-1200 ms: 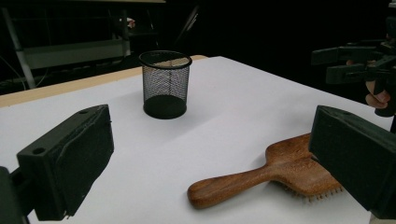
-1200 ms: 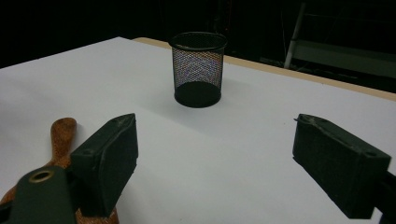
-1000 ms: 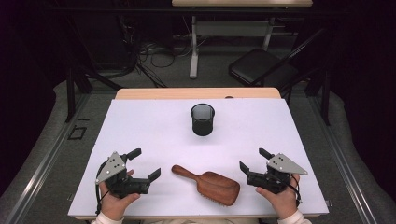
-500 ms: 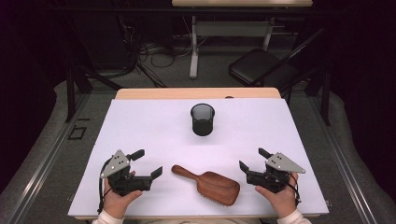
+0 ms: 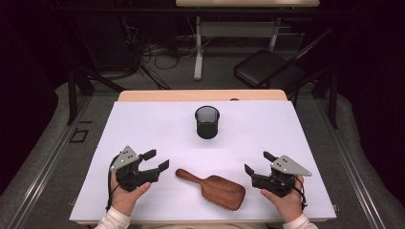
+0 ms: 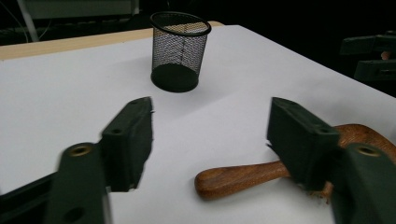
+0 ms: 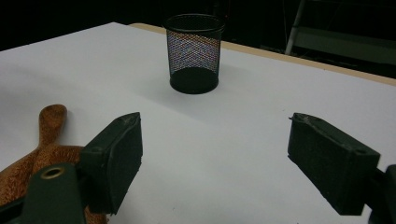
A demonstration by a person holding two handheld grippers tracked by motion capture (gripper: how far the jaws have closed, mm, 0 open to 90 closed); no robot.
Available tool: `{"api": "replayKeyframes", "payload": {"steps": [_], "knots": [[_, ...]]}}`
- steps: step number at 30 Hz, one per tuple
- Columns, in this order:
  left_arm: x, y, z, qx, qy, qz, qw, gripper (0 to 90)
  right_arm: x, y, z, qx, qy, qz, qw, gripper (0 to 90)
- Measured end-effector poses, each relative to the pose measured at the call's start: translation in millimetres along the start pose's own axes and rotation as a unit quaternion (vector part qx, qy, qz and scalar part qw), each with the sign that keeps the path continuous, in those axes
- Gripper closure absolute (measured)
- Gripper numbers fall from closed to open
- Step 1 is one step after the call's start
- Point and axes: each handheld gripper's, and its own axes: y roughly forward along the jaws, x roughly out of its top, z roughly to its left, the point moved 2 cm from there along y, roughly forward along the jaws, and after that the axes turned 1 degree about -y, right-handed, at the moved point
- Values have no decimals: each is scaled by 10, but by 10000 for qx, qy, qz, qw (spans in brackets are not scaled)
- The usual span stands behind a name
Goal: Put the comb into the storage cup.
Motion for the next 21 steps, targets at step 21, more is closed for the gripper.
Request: {"api": "replayKeyframes", "payload": {"steps": [21], "knots": [[187,329,16,181,-68,420,9989,673,-14,22,9,12,12,91,10000,176]]}}
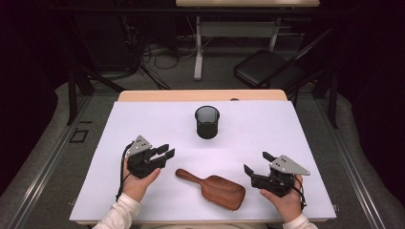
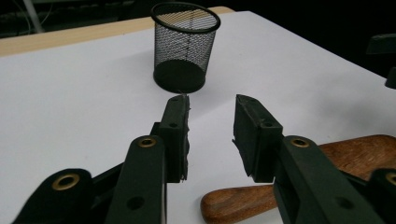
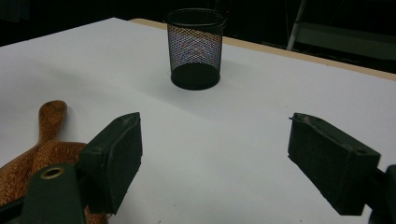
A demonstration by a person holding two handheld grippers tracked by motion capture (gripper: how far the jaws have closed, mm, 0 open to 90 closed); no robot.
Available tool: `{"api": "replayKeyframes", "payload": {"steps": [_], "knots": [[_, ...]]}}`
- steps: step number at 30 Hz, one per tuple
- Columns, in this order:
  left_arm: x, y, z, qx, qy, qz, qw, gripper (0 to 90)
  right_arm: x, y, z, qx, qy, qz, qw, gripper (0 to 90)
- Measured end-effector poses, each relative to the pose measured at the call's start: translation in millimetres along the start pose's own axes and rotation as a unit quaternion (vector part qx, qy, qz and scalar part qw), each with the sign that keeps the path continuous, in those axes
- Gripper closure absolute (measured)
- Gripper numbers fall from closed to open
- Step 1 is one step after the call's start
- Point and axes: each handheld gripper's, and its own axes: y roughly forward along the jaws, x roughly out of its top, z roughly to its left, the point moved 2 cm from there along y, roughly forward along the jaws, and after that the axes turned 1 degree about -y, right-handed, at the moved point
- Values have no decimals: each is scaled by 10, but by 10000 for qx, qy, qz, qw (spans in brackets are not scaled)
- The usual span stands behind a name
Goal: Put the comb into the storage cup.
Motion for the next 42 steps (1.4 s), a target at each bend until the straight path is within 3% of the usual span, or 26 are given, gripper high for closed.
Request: {"api": "replayKeyframes", "payload": {"steps": [2,11,17,28,42], "knots": [[6,32,16,7,-76,67,9999,753,-3,7,0,19,2,4,10000,175],[25,178,61,40,-272,286,9992,898,-5,11,5,24,-5,11,10000,168],[1,293,75,49,-302,451,9985,900,-1,6,2,43,25,-33,10000,158],[-118,480,37,5,-162,841,9963,900,-4,6,7,71,20,-23,10000,155],[-213,641,-19,-55,-3,1142,9934,900,-11,12,2,69,28,26,10000,155]]}}
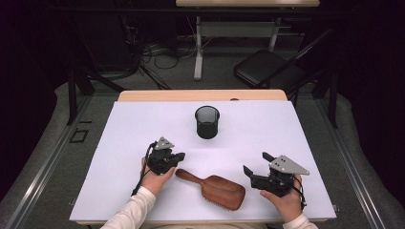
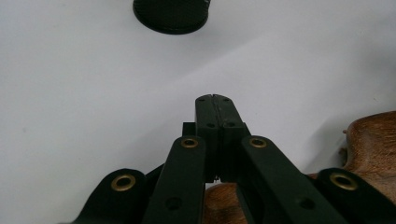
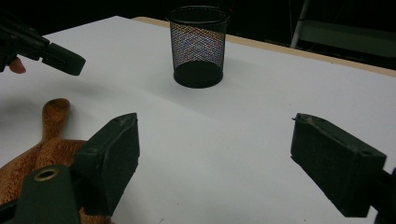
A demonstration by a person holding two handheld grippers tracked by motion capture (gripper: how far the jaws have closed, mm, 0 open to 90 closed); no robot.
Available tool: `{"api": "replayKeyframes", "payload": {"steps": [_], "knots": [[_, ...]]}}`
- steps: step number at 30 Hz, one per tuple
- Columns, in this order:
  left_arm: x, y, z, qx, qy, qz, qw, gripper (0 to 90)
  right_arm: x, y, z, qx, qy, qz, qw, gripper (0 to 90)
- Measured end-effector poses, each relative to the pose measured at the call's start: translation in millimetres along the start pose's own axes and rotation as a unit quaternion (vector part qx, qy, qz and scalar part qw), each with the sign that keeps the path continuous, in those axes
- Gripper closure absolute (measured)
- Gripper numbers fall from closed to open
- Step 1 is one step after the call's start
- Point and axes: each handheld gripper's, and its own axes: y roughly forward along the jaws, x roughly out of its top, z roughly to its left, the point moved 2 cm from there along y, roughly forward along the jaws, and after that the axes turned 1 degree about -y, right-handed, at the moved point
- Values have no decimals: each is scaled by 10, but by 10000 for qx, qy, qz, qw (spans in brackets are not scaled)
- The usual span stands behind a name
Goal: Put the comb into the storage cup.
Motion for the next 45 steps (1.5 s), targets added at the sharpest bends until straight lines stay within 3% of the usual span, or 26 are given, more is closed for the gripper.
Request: {"api": "replayKeyframes", "payload": {"steps": [20,45], "knots": [[-92,194,-77,-109,249,399,9988,900,-9,2,-13,-2,-21,55,10000,156],[-220,184,-117,-173,475,838,9952,900,-12,-2,-27,-10,22,64,10000,156]]}}
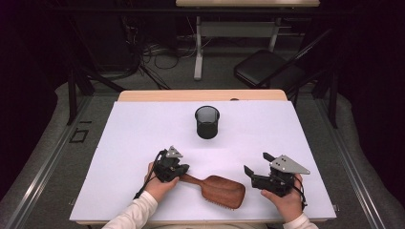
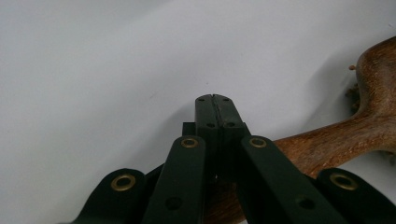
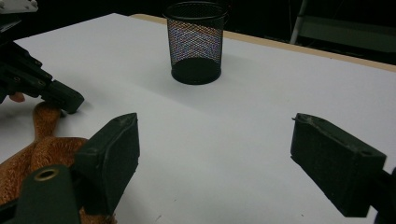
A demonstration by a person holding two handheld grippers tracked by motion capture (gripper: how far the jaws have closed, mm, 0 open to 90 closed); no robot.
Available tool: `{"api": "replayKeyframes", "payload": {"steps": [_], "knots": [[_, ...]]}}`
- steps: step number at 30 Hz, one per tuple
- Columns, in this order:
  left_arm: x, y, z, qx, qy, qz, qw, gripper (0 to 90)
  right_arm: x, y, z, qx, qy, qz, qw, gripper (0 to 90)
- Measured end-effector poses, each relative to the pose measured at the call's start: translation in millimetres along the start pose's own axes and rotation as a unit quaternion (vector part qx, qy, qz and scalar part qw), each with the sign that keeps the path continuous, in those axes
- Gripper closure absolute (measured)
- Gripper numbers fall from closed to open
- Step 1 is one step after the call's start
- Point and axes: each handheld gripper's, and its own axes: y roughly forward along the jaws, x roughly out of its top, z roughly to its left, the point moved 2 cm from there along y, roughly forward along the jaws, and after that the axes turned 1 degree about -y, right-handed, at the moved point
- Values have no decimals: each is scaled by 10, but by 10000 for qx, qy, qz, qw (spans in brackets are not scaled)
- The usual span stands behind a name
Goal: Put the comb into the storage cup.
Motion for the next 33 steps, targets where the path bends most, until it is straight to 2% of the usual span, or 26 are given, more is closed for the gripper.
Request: {"api": "replayKeyframes", "payload": {"steps": [12,22,33], "knots": [[-53,-49,-56,-25,48,76,10000,900,0,1,4,3,3,17,10000,156],[-106,-74,-127,-72,172,155,9997,900,-1,2,3,15,14,13,10000,156],[-180,-125,-171,-169,157,183,9996,900,-3,3,1,34,28,22,10000,156]]}}
